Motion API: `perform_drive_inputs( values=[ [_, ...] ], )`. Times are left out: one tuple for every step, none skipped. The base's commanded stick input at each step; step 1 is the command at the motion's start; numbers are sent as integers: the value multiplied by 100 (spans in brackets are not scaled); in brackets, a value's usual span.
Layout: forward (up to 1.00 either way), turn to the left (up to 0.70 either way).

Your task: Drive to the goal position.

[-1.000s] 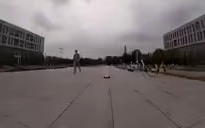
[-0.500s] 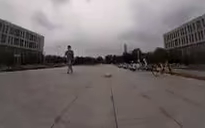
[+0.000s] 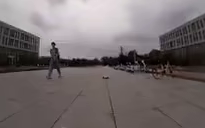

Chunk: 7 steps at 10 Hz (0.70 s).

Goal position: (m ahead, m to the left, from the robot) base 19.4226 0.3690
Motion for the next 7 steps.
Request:
perform_drive_inputs(
  values=[
    [100,0],
    [100,0],
    [100,0],
    [100,0],
    [100,0],
    [100,0],
    [100,0]
  ],
)
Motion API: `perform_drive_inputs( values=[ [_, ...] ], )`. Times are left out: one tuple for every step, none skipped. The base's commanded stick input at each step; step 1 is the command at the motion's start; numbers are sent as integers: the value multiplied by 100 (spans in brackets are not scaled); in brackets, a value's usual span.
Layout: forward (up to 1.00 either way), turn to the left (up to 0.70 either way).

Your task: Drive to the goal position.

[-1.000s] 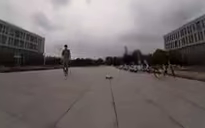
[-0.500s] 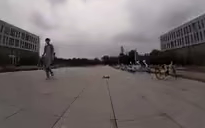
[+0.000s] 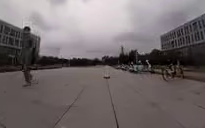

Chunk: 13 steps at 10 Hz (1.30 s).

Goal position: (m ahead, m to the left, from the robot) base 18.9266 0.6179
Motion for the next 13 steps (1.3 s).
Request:
perform_drive_inputs(
  values=[
    [100,0],
    [100,0],
    [100,0],
    [100,0],
    [100,0],
    [100,0],
    [100,0],
    [100,0],
    [100,0],
    [100,0],
    [100,0],
    [100,0],
    [100,0]
  ],
)
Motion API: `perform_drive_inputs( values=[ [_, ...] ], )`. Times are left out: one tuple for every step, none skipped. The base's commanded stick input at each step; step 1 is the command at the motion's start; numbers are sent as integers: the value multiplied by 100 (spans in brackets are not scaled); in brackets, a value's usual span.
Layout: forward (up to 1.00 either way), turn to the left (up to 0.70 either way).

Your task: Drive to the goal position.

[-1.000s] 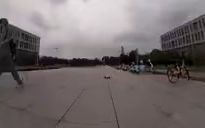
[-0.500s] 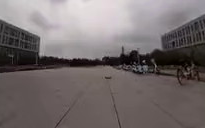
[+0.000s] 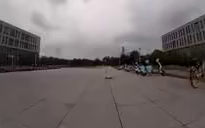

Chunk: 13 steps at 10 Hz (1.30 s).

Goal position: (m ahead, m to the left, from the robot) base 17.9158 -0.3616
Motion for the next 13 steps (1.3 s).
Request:
perform_drive_inputs(
  values=[
    [100,0],
    [100,0],
    [100,0],
    [100,0],
    [100,0],
    [100,0],
    [100,0],
    [100,0],
    [100,0],
    [100,0],
    [100,0],
    [100,0],
    [100,0]
  ],
)
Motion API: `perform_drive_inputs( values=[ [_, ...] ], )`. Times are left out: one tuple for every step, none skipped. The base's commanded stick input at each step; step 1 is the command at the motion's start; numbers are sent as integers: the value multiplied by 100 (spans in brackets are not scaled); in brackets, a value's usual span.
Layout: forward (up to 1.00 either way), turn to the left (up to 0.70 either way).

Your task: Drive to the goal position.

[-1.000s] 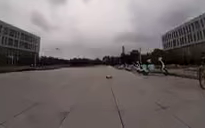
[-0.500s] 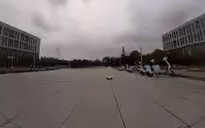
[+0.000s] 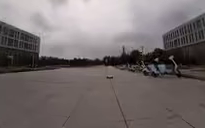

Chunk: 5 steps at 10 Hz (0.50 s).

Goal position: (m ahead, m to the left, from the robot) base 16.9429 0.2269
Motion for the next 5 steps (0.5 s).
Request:
perform_drive_inputs(
  values=[
    [100,-5],
    [100,-22],
    [100,-27],
    [100,-21],
    [100,0]
  ],
)
